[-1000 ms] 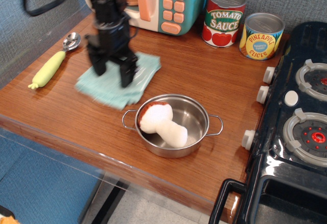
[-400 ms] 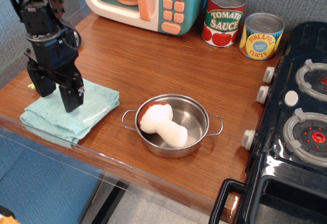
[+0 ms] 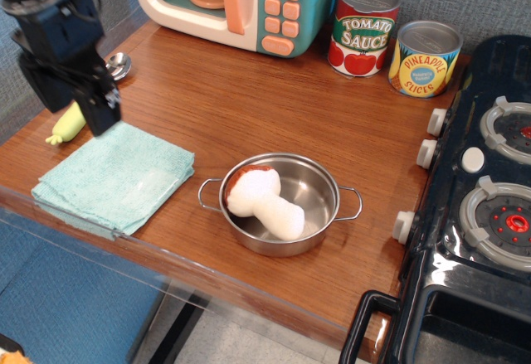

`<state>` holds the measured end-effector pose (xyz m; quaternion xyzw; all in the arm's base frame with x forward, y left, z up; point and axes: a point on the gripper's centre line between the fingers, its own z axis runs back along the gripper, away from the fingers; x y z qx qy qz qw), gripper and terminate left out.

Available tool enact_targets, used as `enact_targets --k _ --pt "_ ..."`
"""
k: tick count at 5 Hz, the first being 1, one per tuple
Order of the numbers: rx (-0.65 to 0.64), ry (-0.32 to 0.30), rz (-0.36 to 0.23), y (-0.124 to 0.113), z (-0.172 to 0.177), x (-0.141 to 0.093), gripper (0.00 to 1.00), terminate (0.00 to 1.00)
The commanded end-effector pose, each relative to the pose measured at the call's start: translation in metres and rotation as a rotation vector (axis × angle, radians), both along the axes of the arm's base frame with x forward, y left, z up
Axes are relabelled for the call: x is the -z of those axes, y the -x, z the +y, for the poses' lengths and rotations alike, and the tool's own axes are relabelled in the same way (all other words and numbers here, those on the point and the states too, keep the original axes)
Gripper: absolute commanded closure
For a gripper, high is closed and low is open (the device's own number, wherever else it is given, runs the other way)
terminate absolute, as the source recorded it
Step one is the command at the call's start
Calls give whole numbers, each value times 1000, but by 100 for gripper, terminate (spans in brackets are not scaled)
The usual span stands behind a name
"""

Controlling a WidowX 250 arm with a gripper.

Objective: Move blue cloth down to edge of table.

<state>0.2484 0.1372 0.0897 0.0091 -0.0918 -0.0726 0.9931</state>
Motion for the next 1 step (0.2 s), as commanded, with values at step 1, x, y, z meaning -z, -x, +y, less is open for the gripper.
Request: enact_targets --k 1 --pt "1 -29 -45 0 5 -15 0 100"
